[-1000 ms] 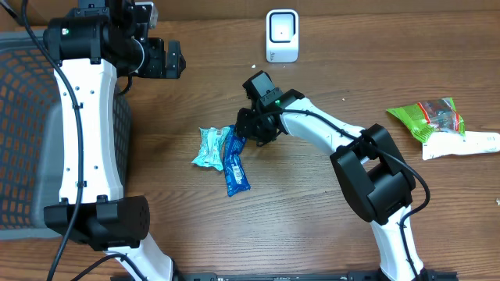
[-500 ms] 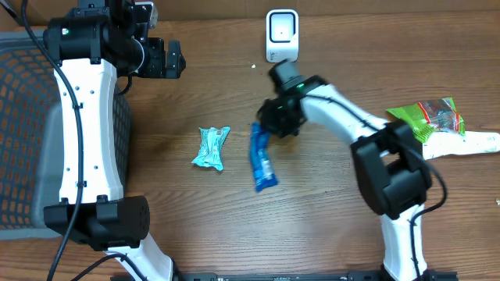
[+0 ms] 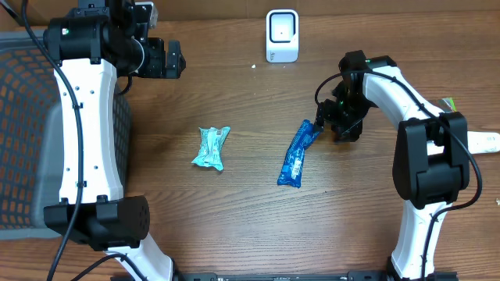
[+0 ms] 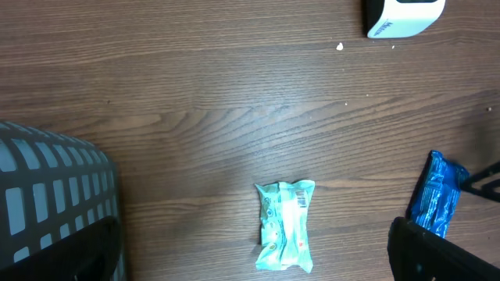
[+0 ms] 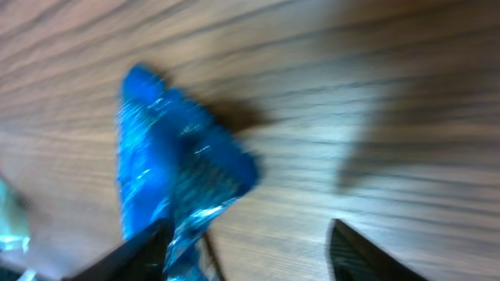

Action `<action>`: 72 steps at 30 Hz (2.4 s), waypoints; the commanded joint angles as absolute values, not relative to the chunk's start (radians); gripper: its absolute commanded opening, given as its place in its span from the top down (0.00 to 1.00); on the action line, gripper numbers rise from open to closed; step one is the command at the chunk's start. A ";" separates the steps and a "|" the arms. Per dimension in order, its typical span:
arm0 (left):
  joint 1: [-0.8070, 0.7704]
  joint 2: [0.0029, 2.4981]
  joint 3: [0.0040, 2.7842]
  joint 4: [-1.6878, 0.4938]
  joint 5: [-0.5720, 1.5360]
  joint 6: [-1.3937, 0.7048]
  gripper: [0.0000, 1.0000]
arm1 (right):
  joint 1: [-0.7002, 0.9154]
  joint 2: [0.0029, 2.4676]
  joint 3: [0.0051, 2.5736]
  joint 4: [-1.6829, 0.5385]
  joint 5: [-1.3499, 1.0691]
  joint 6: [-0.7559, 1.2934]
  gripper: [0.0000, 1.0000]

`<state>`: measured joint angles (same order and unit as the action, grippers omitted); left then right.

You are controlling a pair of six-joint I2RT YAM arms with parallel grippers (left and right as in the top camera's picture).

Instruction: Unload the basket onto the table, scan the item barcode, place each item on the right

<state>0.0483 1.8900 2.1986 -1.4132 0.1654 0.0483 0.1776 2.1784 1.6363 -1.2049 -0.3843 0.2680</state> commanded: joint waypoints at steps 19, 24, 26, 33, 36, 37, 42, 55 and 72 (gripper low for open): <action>0.052 1.894 2.194 -1.410 0.176 0.045 0.00 | 0.405 2.089 1.692 -0.977 -0.098 -0.105 0.78; 0.052 1.894 2.194 -1.410 0.176 0.045 0.00 | 0.404 2.089 1.617 -0.966 -0.136 -0.105 0.78; 0.052 1.894 2.194 -1.410 0.177 0.045 0.01 | 0.404 2.089 1.584 -0.950 -0.137 -0.105 0.78; 0.052 1.894 2.194 -1.410 0.176 0.045 0.01 | 0.403 2.089 1.572 -0.999 -0.128 -0.085 0.78; 0.052 1.894 2.194 -1.410 0.176 0.045 0.00 | 0.402 2.089 1.572 -1.122 -0.054 0.020 0.78; 0.052 1.894 2.194 -1.410 0.177 0.045 0.00 | 0.402 2.089 1.572 -1.170 -0.038 0.052 0.78; 0.052 1.894 2.194 -1.410 0.177 0.045 0.00 | 0.402 2.089 1.572 -1.412 -0.070 0.120 0.65; 0.052 1.894 2.194 -1.410 0.176 0.045 0.01 | 0.436 2.089 1.713 -1.520 -0.261 -0.166 0.37; 0.052 1.894 2.194 -1.410 0.176 0.045 0.00 | 0.609 2.089 1.552 -1.406 -0.239 -0.284 0.30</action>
